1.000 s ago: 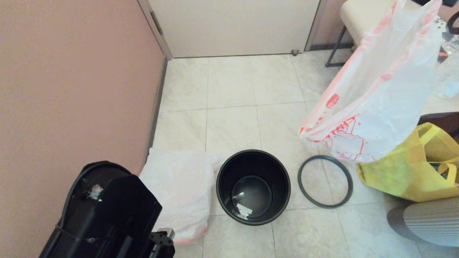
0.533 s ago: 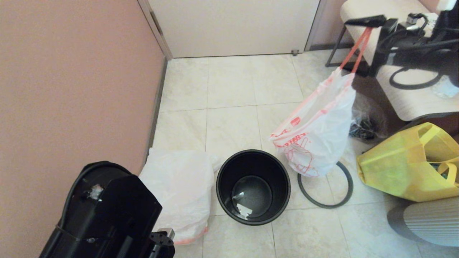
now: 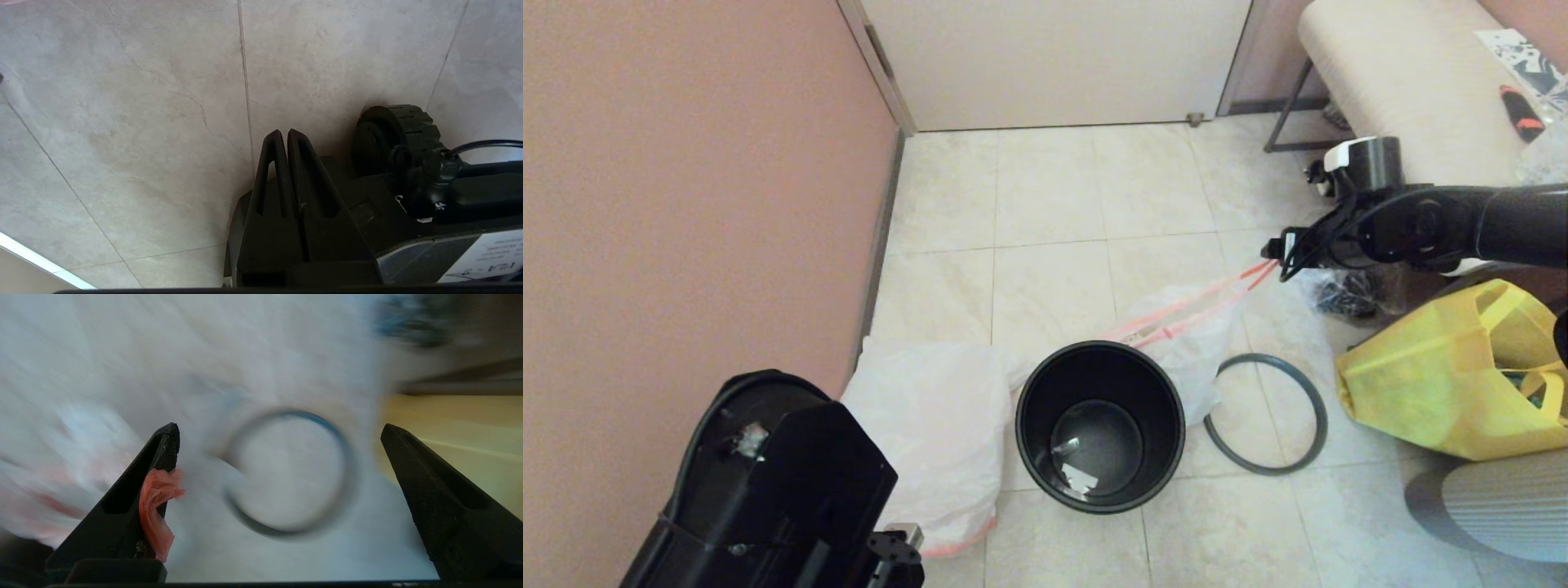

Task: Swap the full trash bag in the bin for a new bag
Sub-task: Place the trash bag on the floor

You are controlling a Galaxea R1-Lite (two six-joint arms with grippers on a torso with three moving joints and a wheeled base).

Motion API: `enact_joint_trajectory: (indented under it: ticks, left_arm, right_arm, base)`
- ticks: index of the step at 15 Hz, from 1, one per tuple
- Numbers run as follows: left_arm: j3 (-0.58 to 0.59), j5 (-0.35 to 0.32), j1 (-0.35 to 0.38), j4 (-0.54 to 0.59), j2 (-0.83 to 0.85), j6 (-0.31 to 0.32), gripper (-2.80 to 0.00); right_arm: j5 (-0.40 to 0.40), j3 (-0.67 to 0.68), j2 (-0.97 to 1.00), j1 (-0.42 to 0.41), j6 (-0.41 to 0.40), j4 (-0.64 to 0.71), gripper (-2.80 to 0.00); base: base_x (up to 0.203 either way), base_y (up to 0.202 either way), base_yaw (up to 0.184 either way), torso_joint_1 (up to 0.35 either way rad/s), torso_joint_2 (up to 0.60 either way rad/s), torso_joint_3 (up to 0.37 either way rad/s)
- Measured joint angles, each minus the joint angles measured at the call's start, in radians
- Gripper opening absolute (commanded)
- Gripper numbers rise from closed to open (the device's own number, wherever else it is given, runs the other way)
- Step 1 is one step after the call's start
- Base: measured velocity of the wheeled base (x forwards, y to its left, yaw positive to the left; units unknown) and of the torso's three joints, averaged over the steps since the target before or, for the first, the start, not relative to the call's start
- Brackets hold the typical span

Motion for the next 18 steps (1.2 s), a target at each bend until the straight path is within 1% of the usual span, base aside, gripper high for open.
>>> enact_joint_trajectory:
  ticks: [1, 3, 4, 5, 6, 7, 8, 9, 10, 13, 14, 16, 18]
  left_arm:
    - [0.0, 0.0, 0.0, 0.0, 0.001, 0.0, -2.8]
    - [0.0, 0.0, 0.0, 0.0, 0.002, 0.0, -2.8]
    - [0.0, 0.0, 0.0, 0.0, 0.002, 0.0, -2.8]
    - [0.0, 0.0, 0.0, 0.0, 0.002, 0.001, -2.8]
    - [0.0, 0.0, 0.0, 0.0, 0.002, 0.001, -2.8]
    - [0.0, 0.002, 0.0, 0.0, 0.004, 0.001, -2.8]
    - [0.0, 0.003, 0.0, 0.0, 0.005, 0.001, -2.8]
    - [0.0, 0.007, 0.0, 0.0, 0.007, 0.001, -2.8]
    - [0.0, 0.011, -0.001, 0.0, 0.008, 0.002, -2.8]
    - [0.0, 0.012, -0.002, 0.0, 0.009, 0.002, -2.8]
    - [0.0, 0.012, -0.003, 0.0, 0.01, 0.002, -2.8]
    - [0.0, 0.012, -0.006, 0.0, 0.011, 0.002, -2.8]
    - [0.0, 0.012, -0.006, 0.0, 0.011, 0.002, -2.8]
  right_arm:
    - [-0.016, -0.001, -0.028, 0.011, -0.029, 0.05, 0.0]
    - [0.01, -0.004, -0.103, 0.03, -0.011, 0.149, 0.0]
    - [0.001, -0.007, -0.136, 0.032, 0.004, 0.235, 0.0]
    - [-0.038, -0.009, -0.155, 0.031, 0.019, 0.309, 0.0]
    - [-0.119, -0.009, -0.171, 0.028, 0.04, 0.38, 0.0]
    - [-0.18, -0.008, -0.187, 0.028, 0.057, 0.436, 0.0]
    - [-0.221, -0.008, -0.199, 0.034, 0.072, 0.468, 0.0]
    - [-0.252, -0.005, -0.208, 0.044, 0.095, 0.479, 0.0]
    - [-0.277, -0.003, -0.212, 0.056, 0.141, 0.491, 0.0]
    - [-0.338, 0.03, -0.209, 0.089, 0.319, 0.513, 0.0]
    - [-0.358, 0.058, -0.206, 0.099, 0.356, 0.509, 0.0]
    - [-0.385, 0.109, -0.203, 0.126, 0.392, 0.487, 0.0]
    - [-0.388, 0.12, -0.207, 0.138, 0.393, 0.483, 0.0]
  base:
    - [0.0, 0.0, 0.0, 0.0, 0.0, 0.0]
    - [0.0, 0.0, 0.0, 0.0, 0.0, 0.0]
    - [0.0, 0.0, 0.0, 0.0, 0.0, 0.0]
    - [0.0, 0.0, 0.0, 0.0, 0.0, 0.0]
    - [0.0, 0.0, 0.0, 0.0, 0.0, 0.0]
    - [0.0, 0.0, 0.0, 0.0, 0.0, 0.0]
    - [0.0, 0.0, 0.0, 0.0, 0.0, 0.0]
    - [0.0, 0.0, 0.0, 0.0, 0.0, 0.0]
    - [0.0, 0.0, 0.0, 0.0, 0.0, 0.0]
    - [0.0, 0.0, 0.0, 0.0, 0.0, 0.0]
    - [0.0, 0.0, 0.0, 0.0, 0.0, 0.0]
    - [0.0, 0.0, 0.0, 0.0, 0.0, 0.0]
    - [0.0, 0.0, 0.0, 0.0, 0.0, 0.0]
